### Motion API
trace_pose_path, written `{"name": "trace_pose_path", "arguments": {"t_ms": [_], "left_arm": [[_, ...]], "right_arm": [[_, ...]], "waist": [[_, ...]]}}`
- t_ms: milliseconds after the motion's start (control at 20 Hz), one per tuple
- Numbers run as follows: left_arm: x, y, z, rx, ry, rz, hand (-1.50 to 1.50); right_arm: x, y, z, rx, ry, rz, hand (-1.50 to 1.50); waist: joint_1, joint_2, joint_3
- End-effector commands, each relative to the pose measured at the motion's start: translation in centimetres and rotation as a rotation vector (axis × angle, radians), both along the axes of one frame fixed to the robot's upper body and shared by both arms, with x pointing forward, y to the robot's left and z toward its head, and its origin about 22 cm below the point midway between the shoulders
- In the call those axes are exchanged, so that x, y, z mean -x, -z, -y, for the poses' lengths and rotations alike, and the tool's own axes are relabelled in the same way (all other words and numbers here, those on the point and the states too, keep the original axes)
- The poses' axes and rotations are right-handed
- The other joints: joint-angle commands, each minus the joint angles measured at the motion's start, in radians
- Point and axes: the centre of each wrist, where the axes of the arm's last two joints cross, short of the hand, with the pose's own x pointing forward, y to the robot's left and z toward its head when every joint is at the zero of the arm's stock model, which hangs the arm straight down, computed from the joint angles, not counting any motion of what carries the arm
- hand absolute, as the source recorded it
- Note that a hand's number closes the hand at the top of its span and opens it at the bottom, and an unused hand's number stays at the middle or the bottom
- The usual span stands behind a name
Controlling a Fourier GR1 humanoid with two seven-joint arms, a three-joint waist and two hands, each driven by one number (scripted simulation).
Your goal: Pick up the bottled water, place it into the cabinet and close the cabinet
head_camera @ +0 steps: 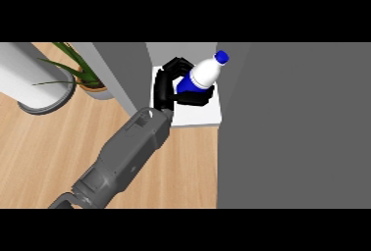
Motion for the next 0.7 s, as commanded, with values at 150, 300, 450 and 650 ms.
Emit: {"name": "trace_pose_path", "arguments": {"t_ms": [150, 300, 450, 650], "left_arm": [[-1.7, 1.2, -1.8, -0.19, -0.113, -0.043, 1.5], [-2.5, 1.1, -3.5, -0.193, -0.159, -0.069, 1.5], [-2.7, 0.9, -3.5, -0.127, -0.232, -0.057, 1.5], [-3.6, 0.1, -5.3, -0.168, -0.256, -0.054, 1.5]], "right_arm": [[0.2, -0.8, 0.0, -0.076, -0.003, 0.033, -1.5], [0.1, -0.8, 0.9, -0.071, -0.028, 0.032, -1.5], [-0.1, -1.3, -0.1, -0.061, -0.036, 0.055, -1.5], [0.0, -0.2, 0.6, -0.076, -0.033, 0.056, -1.5]], "waist": [[-0.007, 0.006, 0.0], [-0.012, 0.013, 0.0], [-0.027, 0.02, -0.002], [-0.04, 0.02, -0.001]]}}
